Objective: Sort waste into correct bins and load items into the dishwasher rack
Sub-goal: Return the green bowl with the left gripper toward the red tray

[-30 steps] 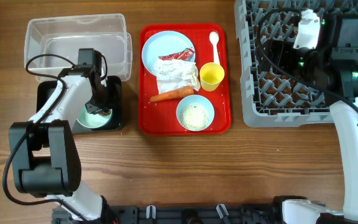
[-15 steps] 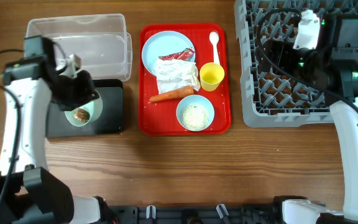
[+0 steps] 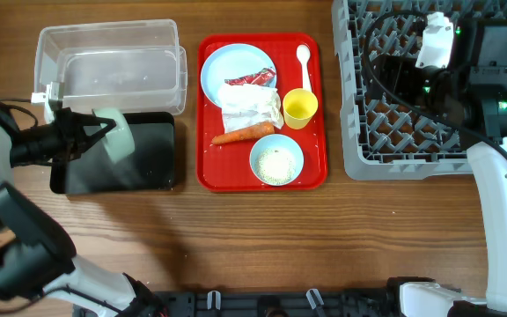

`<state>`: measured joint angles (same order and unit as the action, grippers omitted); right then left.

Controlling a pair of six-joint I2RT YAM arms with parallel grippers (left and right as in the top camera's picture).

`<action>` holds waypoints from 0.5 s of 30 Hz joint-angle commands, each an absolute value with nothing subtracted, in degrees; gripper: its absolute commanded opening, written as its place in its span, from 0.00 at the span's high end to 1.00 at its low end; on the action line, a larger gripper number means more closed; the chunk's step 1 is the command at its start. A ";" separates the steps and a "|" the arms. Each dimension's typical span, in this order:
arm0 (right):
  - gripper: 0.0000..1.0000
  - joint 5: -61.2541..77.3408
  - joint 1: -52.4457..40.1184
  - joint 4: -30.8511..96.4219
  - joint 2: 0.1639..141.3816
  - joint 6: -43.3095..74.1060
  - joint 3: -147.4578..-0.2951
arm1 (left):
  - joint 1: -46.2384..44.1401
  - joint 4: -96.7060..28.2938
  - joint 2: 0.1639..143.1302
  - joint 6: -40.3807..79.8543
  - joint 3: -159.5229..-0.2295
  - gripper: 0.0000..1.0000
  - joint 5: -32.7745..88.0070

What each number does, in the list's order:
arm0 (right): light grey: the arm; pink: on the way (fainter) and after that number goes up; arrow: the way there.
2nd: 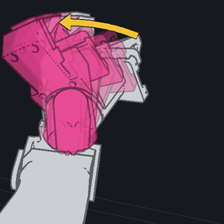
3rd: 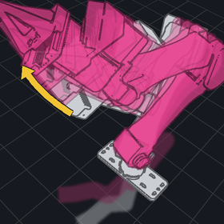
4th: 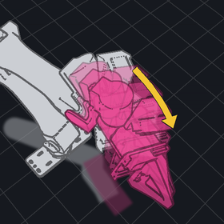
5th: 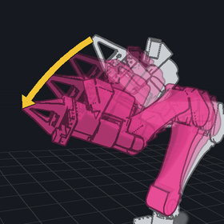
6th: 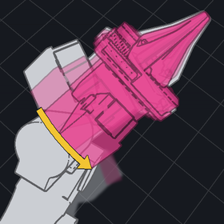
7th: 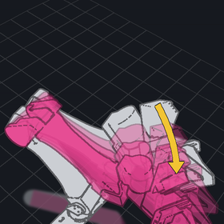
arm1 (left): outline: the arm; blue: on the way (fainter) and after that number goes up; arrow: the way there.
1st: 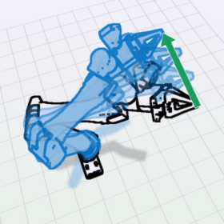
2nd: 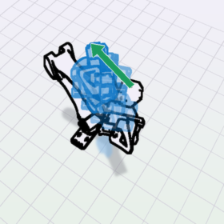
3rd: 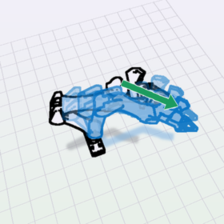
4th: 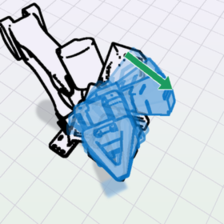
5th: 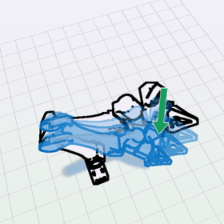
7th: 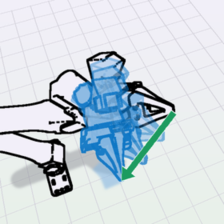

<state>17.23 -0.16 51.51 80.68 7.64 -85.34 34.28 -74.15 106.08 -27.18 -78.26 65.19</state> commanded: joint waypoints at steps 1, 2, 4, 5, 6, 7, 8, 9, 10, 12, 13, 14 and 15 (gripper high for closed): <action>0.09 16.05 -0.14 51.44 81.23 6.98 -85.76 | 34.52 -74.24 111.68 -32.84 -77.73 0.96 74.54; 0.09 16.03 -0.14 51.53 81.23 6.98 -85.76 | 34.52 -74.54 112.81 -32.80 -77.73 0.96 75.26; 0.09 16.03 -0.14 51.27 81.23 6.79 -85.76 | 34.52 -77.69 115.13 -32.77 -77.73 0.96 77.01; 0.08 16.03 -0.14 51.20 81.23 6.31 -85.76 | 34.52 -79.15 115.22 -32.77 -77.73 0.96 78.28; 0.09 16.03 -0.14 51.22 81.23 6.11 -85.76 | 34.52 -80.14 115.22 -32.77 -77.73 0.96 79.57; 0.08 16.05 -0.14 51.24 81.23 6.13 -85.76 | 34.52 -81.89 115.20 -32.80 -77.73 0.96 81.47; 0.08 16.05 -0.14 51.24 81.23 6.15 -85.76 | 34.52 -83.02 115.20 -32.77 -77.73 0.96 82.19; 0.08 16.05 -0.14 51.24 81.23 6.15 -85.76 | 34.52 -84.23 115.20 -32.80 -77.73 0.96 82.21; 0.08 16.05 -0.14 51.27 81.23 6.15 -85.76 | 34.52 -84.82 115.20 -32.80 -77.73 0.96 81.73; 0.08 16.05 -0.14 51.27 81.23 6.13 -85.76 | 34.52 -84.42 115.20 -32.82 -77.73 0.96 81.56; 0.07 16.05 -0.14 51.24 81.23 6.13 -85.76 | 34.52 -84.49 115.20 -32.77 -77.73 0.96 81.65; 0.06 16.05 -0.14 51.27 81.23 6.13 -85.76 | 34.52 -84.49 115.20 -32.73 -77.73 0.96 82.04; 0.06 16.05 -0.14 51.29 81.23 6.11 -85.76 | 34.52 -84.62 115.20 -32.56 -77.73 0.96 82.74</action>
